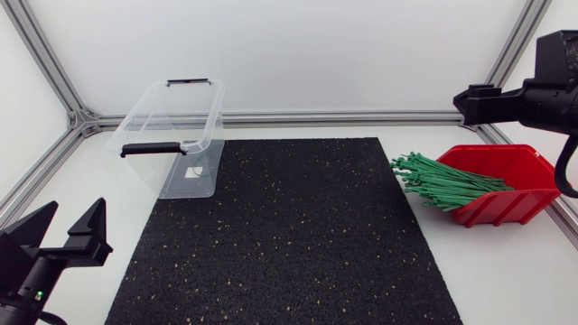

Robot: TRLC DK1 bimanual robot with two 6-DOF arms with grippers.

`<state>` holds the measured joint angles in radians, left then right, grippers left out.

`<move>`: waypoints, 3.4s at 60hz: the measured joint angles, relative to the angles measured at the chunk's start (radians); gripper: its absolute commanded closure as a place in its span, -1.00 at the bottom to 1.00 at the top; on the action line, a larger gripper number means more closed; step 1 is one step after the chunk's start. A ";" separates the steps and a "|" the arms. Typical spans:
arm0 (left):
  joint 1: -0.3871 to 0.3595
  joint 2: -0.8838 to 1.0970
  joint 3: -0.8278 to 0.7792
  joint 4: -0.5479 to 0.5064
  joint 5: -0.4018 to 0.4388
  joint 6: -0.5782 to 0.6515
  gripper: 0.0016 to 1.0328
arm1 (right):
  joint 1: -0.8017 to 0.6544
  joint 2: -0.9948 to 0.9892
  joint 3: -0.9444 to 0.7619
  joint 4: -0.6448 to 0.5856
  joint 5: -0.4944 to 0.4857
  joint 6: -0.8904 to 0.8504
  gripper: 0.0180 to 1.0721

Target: Take a green cable tie from the red box, thread the tail through the head to close it, then place it in the transparent bin on the left.

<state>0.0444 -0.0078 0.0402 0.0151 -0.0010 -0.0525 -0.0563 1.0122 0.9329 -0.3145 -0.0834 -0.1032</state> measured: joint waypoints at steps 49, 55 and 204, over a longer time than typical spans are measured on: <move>-0.002 0.000 0.000 -0.004 0.000 0.001 -0.93 | 0.091 0.251 0.211 -0.267 0.144 -0.321 -0.92; -0.002 0.000 0.000 -0.004 0.000 0.001 -0.93 | 0.114 0.221 0.196 -0.246 0.157 -0.348 -0.92; -0.040 0.000 0.000 -0.006 0.000 0.011 -0.93 | 0.022 0.804 0.476 -0.554 -0.157 -1.294 0.78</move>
<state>0.0040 -0.0078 0.0402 0.0086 -0.0013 -0.0410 -0.0345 1.8164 1.4086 -0.8680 -0.2401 -1.3968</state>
